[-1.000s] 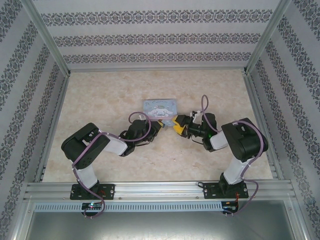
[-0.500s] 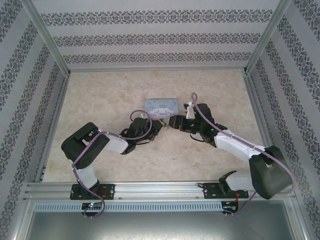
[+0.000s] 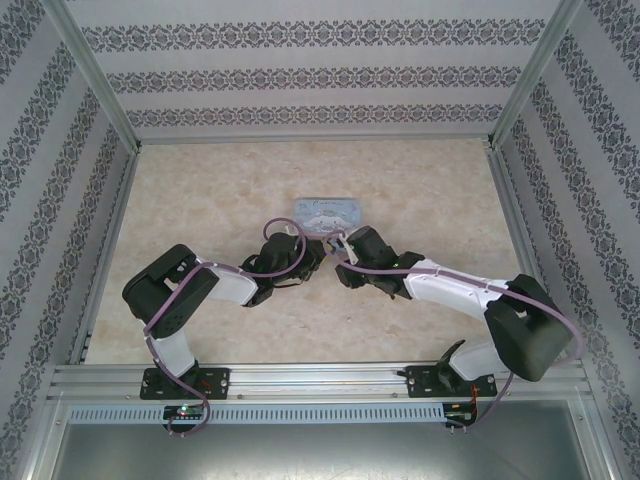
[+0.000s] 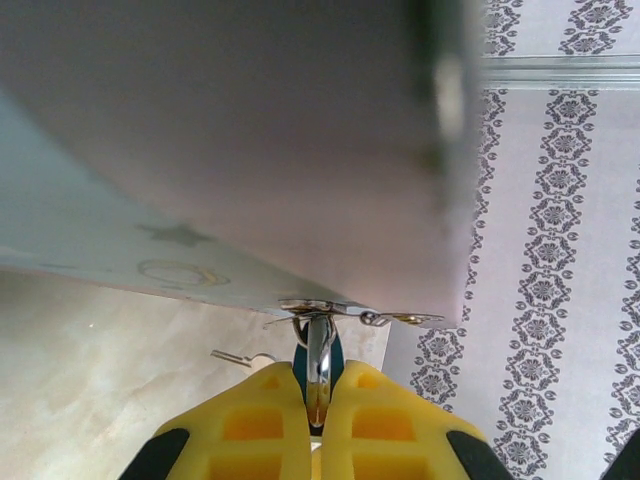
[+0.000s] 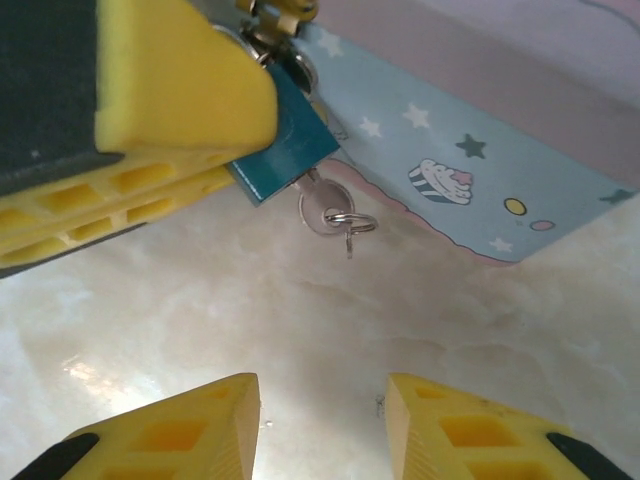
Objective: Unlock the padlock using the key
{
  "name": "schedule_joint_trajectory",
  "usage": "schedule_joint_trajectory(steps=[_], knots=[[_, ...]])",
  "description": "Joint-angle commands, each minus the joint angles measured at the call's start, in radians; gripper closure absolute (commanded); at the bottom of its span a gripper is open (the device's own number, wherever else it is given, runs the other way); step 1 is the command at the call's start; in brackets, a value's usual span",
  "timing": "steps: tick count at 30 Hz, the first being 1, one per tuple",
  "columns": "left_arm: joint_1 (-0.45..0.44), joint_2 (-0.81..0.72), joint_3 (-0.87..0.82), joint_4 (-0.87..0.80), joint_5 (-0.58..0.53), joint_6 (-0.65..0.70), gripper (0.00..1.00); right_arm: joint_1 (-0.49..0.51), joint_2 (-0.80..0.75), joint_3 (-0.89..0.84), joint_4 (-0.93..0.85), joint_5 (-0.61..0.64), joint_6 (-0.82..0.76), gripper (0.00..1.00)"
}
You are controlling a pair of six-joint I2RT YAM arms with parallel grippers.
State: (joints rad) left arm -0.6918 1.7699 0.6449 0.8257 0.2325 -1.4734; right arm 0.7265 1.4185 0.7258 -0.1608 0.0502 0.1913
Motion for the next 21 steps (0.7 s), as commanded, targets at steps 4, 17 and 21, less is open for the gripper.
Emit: schedule_joint_trajectory(steps=[4,17,21], knots=[[0.008,-0.026,0.034,0.024,0.025,0.015,1.0,0.023,0.059,0.056,0.032,0.1,-0.083,0.61],[0.007,-0.033,0.03,0.025,0.036,0.009,1.0,0.005,0.19,0.153,0.047,0.098,-0.113,0.7],[0.008,-0.035,0.027,0.027,0.036,0.006,1.0,-0.016,0.201,0.156,0.057,0.07,-0.104,0.84]])
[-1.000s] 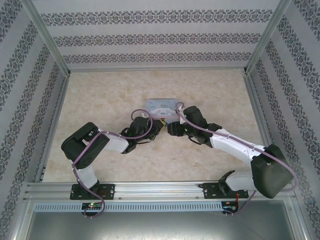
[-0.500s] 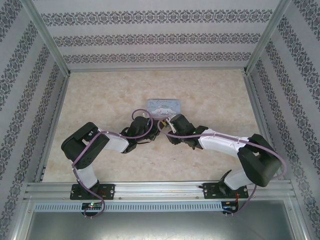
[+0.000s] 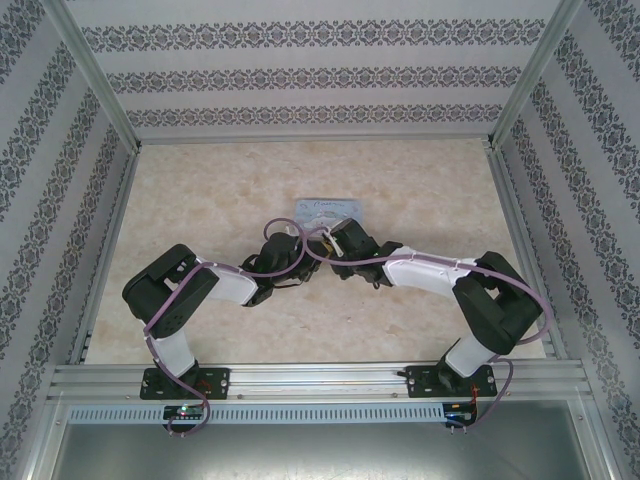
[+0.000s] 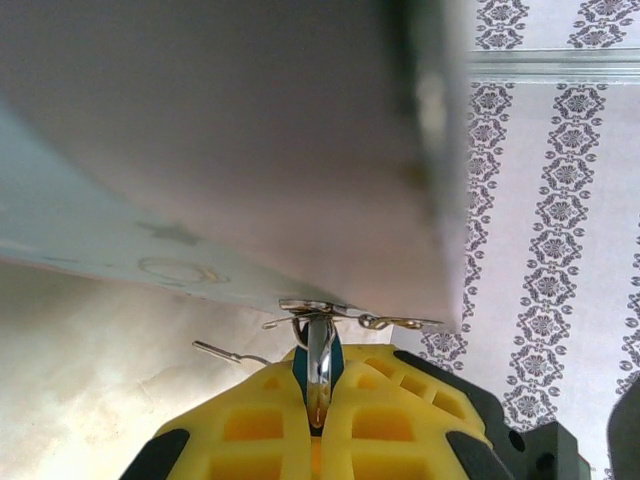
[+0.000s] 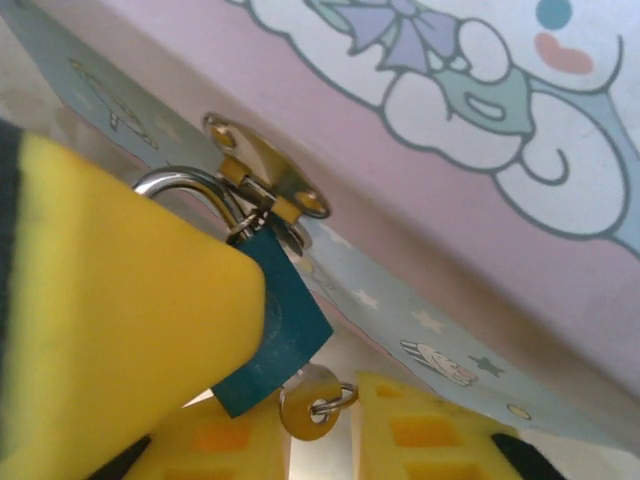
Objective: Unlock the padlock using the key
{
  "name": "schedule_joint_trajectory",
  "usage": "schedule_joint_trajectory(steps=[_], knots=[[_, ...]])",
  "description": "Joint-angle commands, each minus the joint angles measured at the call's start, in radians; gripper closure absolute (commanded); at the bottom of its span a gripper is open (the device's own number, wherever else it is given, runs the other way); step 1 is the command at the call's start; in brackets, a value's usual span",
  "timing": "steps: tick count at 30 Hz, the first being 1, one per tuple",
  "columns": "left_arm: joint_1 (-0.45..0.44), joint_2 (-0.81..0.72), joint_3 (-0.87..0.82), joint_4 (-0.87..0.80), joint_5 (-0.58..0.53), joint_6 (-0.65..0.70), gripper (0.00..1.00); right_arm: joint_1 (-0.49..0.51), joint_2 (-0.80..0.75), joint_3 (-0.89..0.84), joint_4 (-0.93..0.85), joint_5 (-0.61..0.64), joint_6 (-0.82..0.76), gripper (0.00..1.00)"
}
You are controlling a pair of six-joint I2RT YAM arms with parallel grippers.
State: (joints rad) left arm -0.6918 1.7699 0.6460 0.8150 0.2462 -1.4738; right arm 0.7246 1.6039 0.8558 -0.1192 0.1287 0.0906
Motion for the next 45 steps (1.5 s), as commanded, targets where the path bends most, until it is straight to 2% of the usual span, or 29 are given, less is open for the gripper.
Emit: schedule_joint_trajectory(steps=[1,4,8,9,10,11,13,15,17,21,27,37,45], knots=[[0.008,-0.036,0.026,0.037,0.024,0.007,1.0,-0.02,0.015,0.025,0.017,-0.018,0.002,0.91],[0.008,-0.035,0.023,0.037,0.024,0.007,1.0,-0.034,0.006,0.029,0.02,-0.058,0.009,1.0],[0.008,-0.035,0.024,0.039,0.021,0.005,1.0,-0.051,-0.011,0.033,0.017,-0.145,0.017,1.0],[0.008,-0.035,0.024,0.037,0.02,0.006,1.0,-0.057,-0.016,0.037,0.007,-0.176,0.019,0.92],[0.008,-0.035,0.022,0.036,0.017,0.006,1.0,-0.063,-0.027,0.034,-0.002,-0.204,0.025,0.74],[0.007,-0.034,0.02,0.033,0.015,0.006,1.0,-0.068,-0.042,0.026,-0.006,-0.226,0.036,0.59],[0.007,-0.033,0.02,0.027,0.012,0.01,1.0,-0.102,-0.097,-0.011,-0.007,-0.281,0.082,0.47],[0.008,-0.032,0.017,0.009,0.007,0.019,1.0,-0.147,-0.162,-0.058,0.006,-0.336,0.154,0.43],[0.008,-0.027,0.014,-0.009,0.005,0.032,1.0,-0.182,-0.218,-0.107,0.039,-0.392,0.24,0.41],[0.005,-0.004,0.011,-0.032,0.019,0.057,1.0,-0.186,-0.25,-0.153,0.094,-0.44,0.387,0.41],[-0.004,0.014,-0.003,-0.04,0.023,0.082,0.83,-0.174,-0.183,-0.185,0.222,-0.481,0.553,0.41],[-0.008,0.003,-0.042,-0.031,0.018,0.089,0.62,-0.203,-0.06,-0.159,0.342,-0.456,0.654,0.41],[0.005,-0.1,-0.061,-0.102,0.006,0.11,0.39,-0.279,0.049,0.013,0.342,-0.527,0.636,0.41]])
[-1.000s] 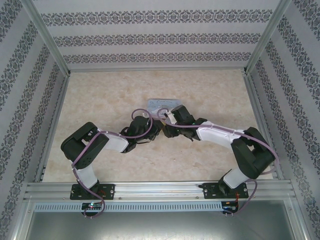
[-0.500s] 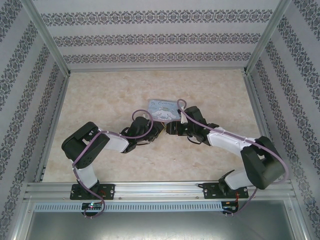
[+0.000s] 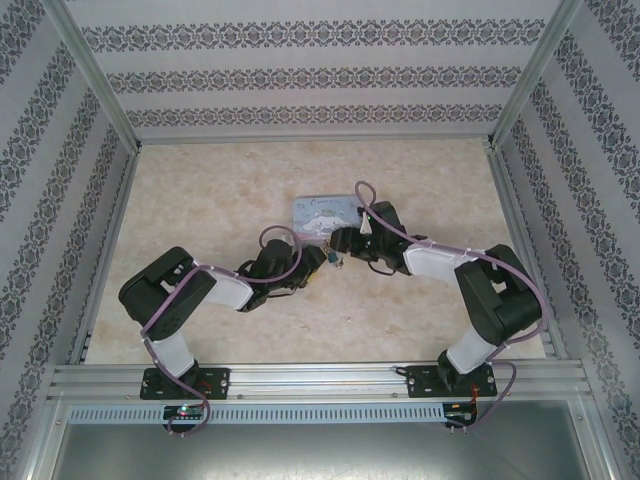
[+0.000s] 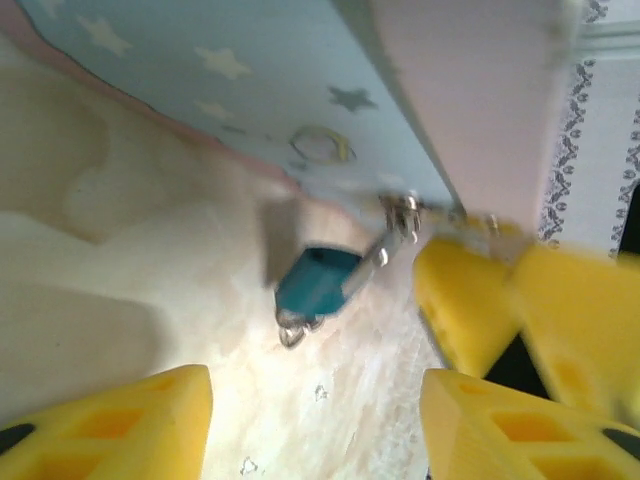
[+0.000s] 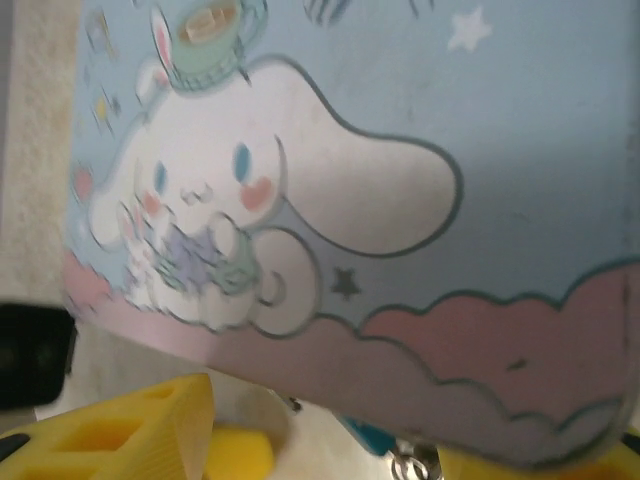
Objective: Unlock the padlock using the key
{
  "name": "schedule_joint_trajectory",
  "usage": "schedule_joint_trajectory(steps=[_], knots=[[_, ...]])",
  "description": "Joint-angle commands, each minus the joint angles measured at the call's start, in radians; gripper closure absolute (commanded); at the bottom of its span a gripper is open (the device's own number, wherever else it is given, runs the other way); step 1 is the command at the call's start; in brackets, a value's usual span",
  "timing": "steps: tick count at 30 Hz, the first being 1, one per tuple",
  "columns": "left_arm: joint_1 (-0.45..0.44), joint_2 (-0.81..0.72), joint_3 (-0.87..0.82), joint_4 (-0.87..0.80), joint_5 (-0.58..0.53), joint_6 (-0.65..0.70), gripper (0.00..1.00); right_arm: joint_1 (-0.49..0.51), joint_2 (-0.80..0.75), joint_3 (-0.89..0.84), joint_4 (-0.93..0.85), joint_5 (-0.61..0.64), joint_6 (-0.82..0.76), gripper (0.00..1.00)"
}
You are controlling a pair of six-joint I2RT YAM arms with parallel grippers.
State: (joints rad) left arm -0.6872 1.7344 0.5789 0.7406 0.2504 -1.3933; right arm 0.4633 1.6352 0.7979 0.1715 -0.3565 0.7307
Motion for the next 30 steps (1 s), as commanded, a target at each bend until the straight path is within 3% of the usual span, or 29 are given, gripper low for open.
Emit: schedule_joint_trajectory(steps=[1,8,15,21,30], knots=[[0.007,-0.085,0.015,-0.055,0.005,0.04,0.36,-0.021,0.018,0.078,0.048,-0.058,-0.012,0.41],[0.092,-0.188,0.168,-0.384,0.043,0.197,0.3,-0.017,-0.026,-0.015,0.053,-0.078,-0.071,0.46],[0.2,-0.161,0.407,-0.741,0.063,0.44,0.27,-0.006,0.026,-0.072,0.11,-0.067,-0.105,0.54],[0.264,-0.118,0.473,-0.79,0.088,0.496,0.27,0.032,0.08,-0.037,0.124,-0.048,-0.134,0.57],[0.288,-0.087,0.472,-0.766,0.126,0.484,0.27,0.045,0.156,0.0,0.144,-0.035,-0.133,0.58]])
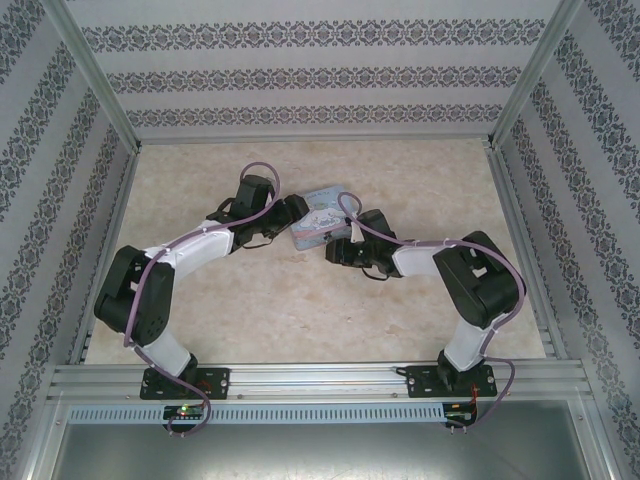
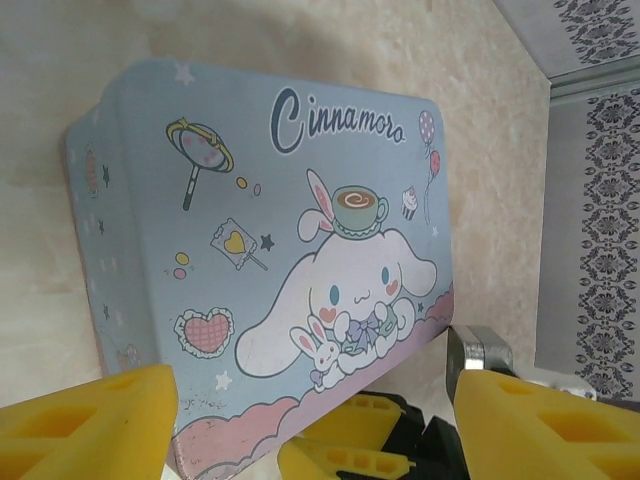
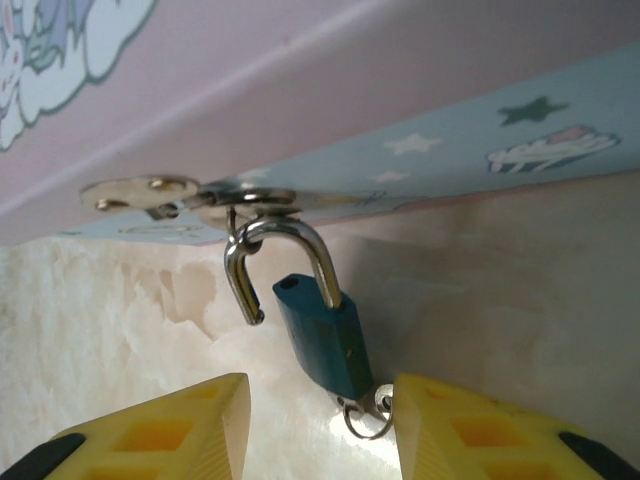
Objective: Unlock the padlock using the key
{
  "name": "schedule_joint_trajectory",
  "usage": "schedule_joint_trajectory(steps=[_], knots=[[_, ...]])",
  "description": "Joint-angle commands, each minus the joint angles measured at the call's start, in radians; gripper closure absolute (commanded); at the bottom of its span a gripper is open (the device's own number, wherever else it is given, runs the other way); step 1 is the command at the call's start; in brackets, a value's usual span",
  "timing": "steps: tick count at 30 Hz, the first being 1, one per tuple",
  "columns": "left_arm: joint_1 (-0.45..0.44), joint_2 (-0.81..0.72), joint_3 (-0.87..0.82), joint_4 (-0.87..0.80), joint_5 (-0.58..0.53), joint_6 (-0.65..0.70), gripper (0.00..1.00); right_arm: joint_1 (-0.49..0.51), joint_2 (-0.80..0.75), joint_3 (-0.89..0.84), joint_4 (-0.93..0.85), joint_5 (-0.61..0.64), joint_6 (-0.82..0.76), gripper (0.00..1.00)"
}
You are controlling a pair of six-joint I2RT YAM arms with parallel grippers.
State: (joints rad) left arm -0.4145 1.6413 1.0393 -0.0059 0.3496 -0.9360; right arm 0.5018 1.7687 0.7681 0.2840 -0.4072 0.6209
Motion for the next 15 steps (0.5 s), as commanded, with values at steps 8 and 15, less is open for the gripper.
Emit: schedule_joint_trajectory(steps=[8,15], knots=[[0.023,0.027,0.008,0.011,0.046,0.01,0.27,0.011,0.058,0.055,0.034,0.022,-0.029,0.61],[0.032,0.041,0.013,0.023,0.048,0.004,0.27,0.014,0.066,0.05,0.032,0.016,-0.031,0.71]])
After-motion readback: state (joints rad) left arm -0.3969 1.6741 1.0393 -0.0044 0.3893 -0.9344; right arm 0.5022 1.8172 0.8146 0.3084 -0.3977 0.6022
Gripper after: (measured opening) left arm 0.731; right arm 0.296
